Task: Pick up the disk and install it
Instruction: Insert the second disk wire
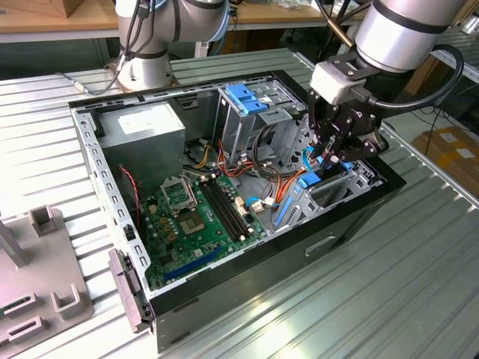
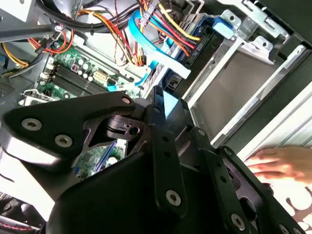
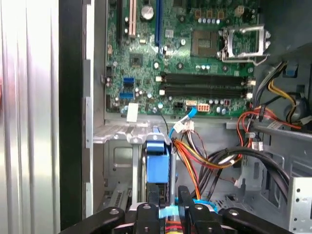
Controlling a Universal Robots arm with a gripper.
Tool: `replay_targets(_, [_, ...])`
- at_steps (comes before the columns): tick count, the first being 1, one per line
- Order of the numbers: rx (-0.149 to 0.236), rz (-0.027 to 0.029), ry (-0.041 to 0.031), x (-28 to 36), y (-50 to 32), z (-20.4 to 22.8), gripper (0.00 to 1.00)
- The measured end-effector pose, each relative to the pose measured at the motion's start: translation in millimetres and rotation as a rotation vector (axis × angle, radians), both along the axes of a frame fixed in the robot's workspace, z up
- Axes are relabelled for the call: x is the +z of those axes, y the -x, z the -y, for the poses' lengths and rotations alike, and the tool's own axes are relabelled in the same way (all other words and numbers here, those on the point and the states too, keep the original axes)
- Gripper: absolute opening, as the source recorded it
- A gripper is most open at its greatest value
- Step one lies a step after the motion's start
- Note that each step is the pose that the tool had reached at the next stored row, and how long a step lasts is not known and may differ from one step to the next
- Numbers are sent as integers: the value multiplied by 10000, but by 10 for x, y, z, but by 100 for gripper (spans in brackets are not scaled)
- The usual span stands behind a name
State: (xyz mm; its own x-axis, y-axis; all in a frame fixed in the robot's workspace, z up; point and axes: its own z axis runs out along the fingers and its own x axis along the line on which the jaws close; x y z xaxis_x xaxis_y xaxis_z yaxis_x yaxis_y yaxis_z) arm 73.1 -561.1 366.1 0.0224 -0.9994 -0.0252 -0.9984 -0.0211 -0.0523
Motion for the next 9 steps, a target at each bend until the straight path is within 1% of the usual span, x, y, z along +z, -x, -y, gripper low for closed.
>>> replay_targets(9, [0, 43, 0, 0, 0, 0, 30])
